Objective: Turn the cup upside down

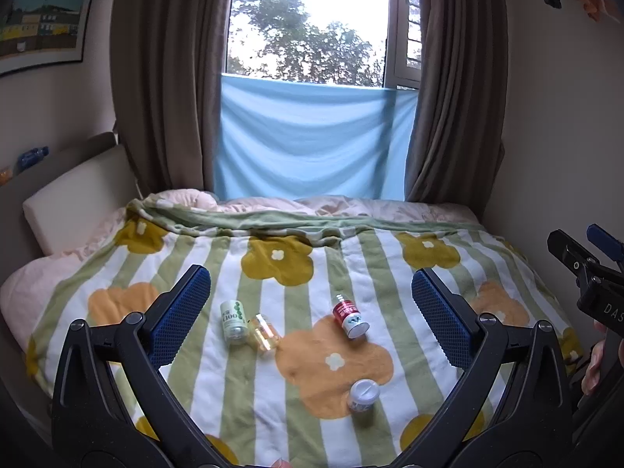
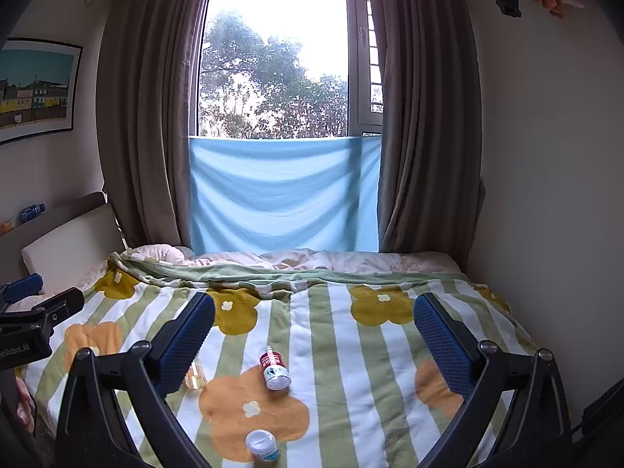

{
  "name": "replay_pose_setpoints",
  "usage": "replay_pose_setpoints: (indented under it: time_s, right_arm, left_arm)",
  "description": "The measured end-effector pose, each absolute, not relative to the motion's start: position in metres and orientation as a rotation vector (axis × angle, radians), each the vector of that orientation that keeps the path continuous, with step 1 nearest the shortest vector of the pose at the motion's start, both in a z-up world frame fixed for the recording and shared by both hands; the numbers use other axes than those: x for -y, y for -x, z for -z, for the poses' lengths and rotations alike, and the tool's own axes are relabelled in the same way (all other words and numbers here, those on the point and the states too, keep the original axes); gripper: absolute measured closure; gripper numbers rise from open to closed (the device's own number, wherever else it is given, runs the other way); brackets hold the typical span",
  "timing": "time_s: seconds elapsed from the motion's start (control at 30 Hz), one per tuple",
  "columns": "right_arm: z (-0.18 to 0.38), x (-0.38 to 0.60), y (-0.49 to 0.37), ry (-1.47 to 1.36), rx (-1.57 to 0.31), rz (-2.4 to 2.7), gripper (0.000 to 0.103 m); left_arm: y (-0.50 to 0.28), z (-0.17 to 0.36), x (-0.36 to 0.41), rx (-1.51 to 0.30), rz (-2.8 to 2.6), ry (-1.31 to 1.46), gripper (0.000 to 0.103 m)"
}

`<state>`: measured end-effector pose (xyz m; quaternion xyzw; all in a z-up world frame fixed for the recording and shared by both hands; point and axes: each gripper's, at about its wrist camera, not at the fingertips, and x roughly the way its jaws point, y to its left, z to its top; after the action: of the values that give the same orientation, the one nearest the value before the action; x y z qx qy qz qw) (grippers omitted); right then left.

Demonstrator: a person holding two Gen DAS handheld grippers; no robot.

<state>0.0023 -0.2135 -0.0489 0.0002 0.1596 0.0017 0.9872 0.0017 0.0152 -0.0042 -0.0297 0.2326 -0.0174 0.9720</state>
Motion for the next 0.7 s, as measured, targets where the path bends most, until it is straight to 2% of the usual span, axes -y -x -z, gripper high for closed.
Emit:
replay_pose_setpoints:
  time_s: [0.7]
  right_arm:
    - [0.0496, 0.2077, 0.0001, -0.007, -0.318, -0.032, 0.001]
  left_arm:
    - [-0.0074, 0.0094, -0.0197, -0.485, 0.039, 0.070, 0.000]
